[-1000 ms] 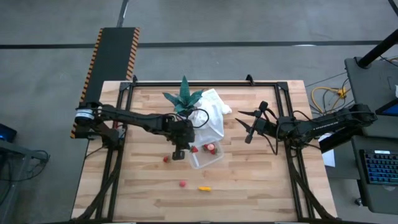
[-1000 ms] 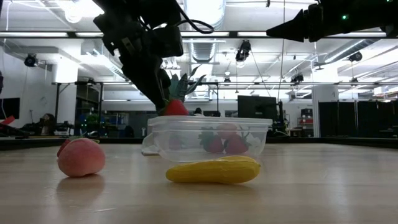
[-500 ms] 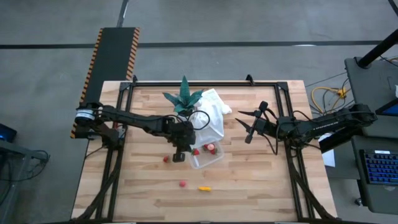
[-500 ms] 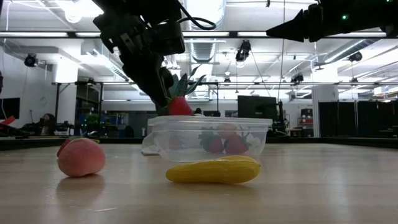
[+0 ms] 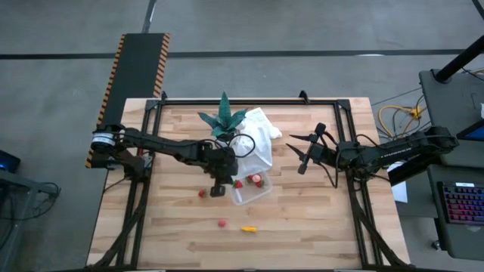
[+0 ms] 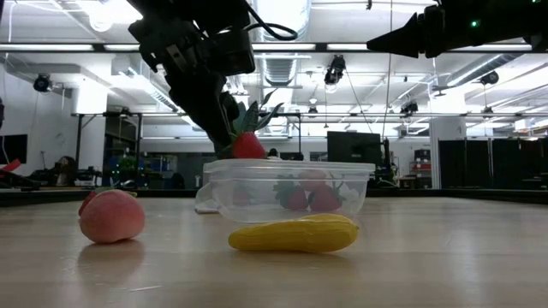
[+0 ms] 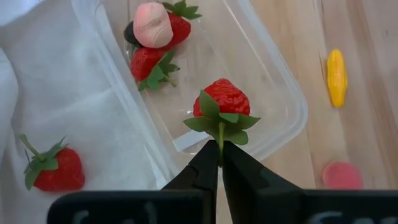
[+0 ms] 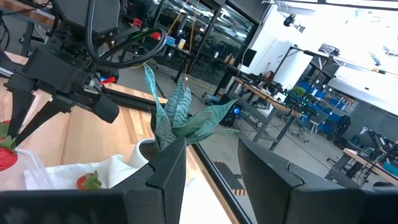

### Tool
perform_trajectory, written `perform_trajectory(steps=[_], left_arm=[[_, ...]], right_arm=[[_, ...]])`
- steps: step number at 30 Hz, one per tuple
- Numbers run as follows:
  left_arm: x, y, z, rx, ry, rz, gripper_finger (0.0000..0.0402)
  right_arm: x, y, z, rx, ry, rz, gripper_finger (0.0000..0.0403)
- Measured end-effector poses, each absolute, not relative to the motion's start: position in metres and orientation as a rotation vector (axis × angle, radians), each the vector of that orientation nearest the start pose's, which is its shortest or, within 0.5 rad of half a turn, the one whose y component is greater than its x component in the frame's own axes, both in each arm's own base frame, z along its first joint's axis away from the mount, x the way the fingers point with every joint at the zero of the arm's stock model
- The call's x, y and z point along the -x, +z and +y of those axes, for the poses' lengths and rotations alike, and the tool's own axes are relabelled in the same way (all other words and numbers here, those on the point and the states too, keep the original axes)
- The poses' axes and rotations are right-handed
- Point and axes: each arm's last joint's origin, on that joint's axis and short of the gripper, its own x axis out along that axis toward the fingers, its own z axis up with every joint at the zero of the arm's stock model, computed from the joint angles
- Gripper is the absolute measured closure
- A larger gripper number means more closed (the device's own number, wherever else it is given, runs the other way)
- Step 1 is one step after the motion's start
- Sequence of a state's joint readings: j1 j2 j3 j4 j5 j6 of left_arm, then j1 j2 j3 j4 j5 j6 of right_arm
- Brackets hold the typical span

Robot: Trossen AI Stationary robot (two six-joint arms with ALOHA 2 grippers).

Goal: Pick and placing Produce into tupperware
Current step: Put the strawberry into the transparent bin

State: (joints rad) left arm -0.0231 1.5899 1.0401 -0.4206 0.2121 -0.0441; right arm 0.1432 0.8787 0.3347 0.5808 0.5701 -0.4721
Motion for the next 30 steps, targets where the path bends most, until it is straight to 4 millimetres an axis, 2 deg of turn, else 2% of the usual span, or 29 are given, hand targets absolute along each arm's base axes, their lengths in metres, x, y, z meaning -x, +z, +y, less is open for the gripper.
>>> perform_trajectory(steps=[13,21,30], left_arm=[[-0.322,0.214,-0.011,0.101,-0.138,0.933,0.0312],[-0.324,0.217,-0.001,-0.043,0.162,0.905,0.0305],[-0.329,0.206,0.016,0.005,0.274,0.909,0.0305]], right_arm=[[-0.185,0.235,0.011,0.452,-0.427,0.067,0.0264],[-0.185,0.235,0.011,0.452,-0.427,0.067,0.0264],[-0.185,0.235,0.011,0.452,-0.427,0.067,0.0264]])
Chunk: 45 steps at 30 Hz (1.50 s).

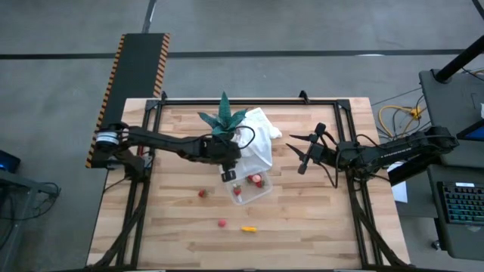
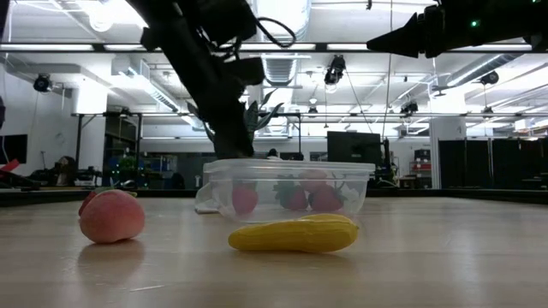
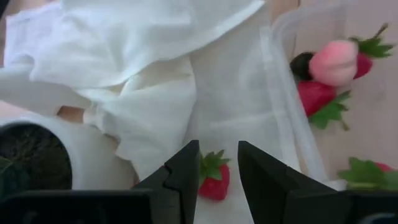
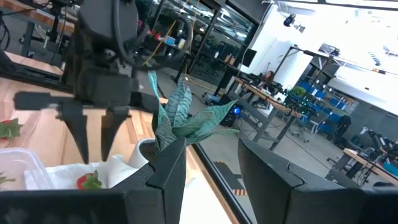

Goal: Pick and placing Produce into tupperware
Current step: Put the strawberry into the transparent bin

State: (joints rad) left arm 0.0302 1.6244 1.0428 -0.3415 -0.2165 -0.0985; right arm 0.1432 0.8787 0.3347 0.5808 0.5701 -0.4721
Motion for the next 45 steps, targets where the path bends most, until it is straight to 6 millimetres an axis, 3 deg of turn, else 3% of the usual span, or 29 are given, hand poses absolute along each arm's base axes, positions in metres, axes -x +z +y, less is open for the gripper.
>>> perform_trajectory(steps=[10,29,45], left_arm=[[-0.338,0.180,0.022,0.001,0.285,0.977,0.0305],[-0.343,0.165,0.029,0.005,0.305,1.007,0.0305],[-0.343,0.164,0.031,-0.006,0.294,1.011,0.0307]], right_arm=[[-0.185,0.235,0.011,0.454,-0.434,0.070,0.0264],[-0.185,0.234,0.011,0.456,-0.433,0.073,0.0264],[-0.185,0.234,0.011,0.461,-0.433,0.076,0.0264]])
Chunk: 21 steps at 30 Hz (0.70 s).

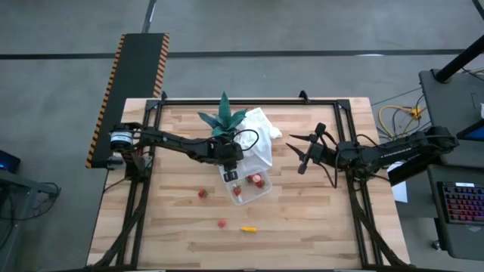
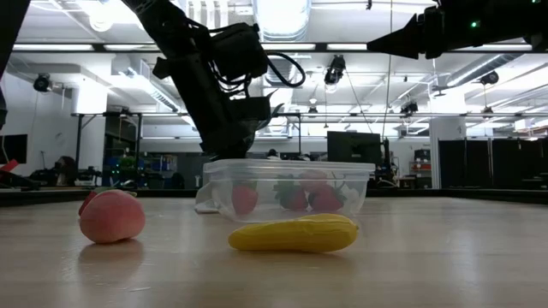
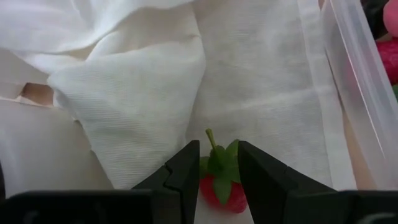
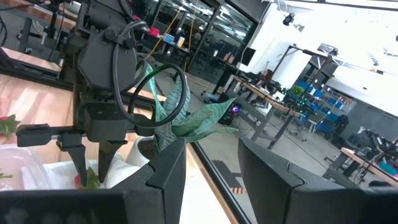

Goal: Pick and placing Produce into tupperware
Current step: Put the strawberry into the transparent bin

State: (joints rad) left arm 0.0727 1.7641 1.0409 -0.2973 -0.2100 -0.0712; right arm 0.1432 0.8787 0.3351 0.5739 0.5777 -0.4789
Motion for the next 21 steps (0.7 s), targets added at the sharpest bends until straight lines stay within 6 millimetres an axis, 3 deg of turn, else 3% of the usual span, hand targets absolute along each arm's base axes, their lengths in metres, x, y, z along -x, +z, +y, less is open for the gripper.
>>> perform_trajectory(steps=[8,16,21], left_arm=[[-0.3431,0.1634,0.0304,0.001,0.271,1.013,0.0310],[-0.3428,0.1631,0.0297,0.003,0.242,1.020,0.0389],[-0.3429,0.1627,0.0267,-0.013,0.146,1.030,0.0400]], right_arm=[[-0.1846,0.2342,0.0106,0.461,-0.433,0.076,0.0264],[-0.1846,0.2342,0.0106,0.465,-0.433,0.077,0.0264],[-0.1846,0.2343,0.0107,0.464,-0.433,0.076,0.0264]])
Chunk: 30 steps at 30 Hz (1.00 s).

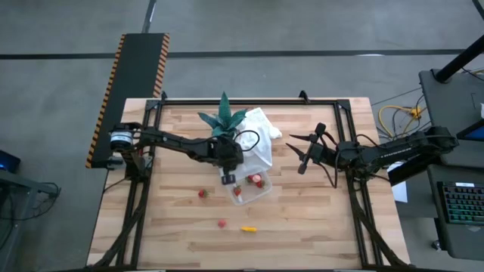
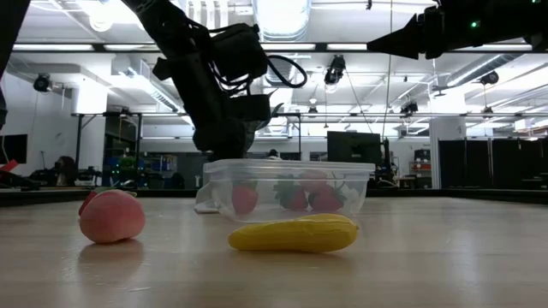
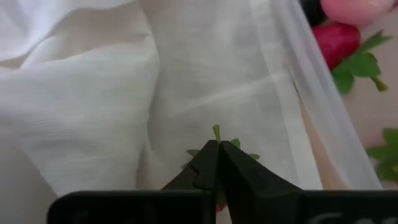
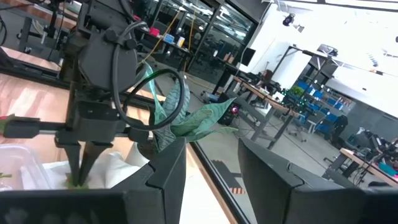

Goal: Pick and placing Produce into tupperware
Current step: Put the strawberry into the transparent bin

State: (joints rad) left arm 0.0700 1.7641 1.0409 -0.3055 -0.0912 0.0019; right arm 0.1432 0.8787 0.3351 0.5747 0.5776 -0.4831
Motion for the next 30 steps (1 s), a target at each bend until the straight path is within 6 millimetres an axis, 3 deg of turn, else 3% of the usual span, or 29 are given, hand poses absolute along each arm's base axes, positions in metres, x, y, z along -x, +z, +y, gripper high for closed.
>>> perform_trajectory(steps=[8,30], left_arm=[[-0.339,0.168,0.026,-0.060,0.140,1.061,0.0401],[-0.315,0.231,0.022,-0.058,0.138,0.890,0.0402]], right_arm=[[-0.185,0.234,0.011,0.464,-0.433,0.076,0.0264],[-0.185,0.234,0.011,0.464,-0.433,0.076,0.0264]])
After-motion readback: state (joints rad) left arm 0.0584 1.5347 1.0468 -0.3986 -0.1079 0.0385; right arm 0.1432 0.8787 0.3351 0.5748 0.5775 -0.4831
